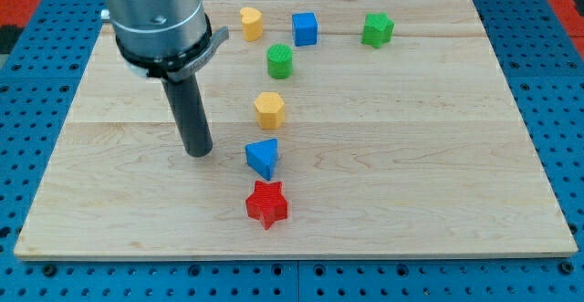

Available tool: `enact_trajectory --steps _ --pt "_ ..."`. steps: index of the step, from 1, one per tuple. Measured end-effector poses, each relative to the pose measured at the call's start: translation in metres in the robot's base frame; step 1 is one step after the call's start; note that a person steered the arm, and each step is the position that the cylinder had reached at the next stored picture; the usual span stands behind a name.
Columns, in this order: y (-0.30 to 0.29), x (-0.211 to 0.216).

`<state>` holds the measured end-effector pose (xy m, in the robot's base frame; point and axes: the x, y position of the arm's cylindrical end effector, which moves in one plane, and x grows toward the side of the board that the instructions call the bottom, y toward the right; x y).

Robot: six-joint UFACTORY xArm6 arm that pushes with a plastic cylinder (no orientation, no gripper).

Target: Push the red star along with red circle towards the top left

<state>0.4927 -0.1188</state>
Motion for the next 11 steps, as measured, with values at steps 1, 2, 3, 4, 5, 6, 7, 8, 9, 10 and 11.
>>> enact_trajectory --steps 1,2,3,4,5,6,7,8,9,10,11 --pt "-0.019 0.037" --pt "-0.022 0.114" --pt "-0.009 0.126" --pt "0.062 0.124" --pt "0.143 0.123" --pt "0.131 0.102" --pt "0.085 0.083" --pt "0.059 0.061" --pt "0.041 0.032" --pt "0.01 0.002" --pt "-0.014 -0.029"
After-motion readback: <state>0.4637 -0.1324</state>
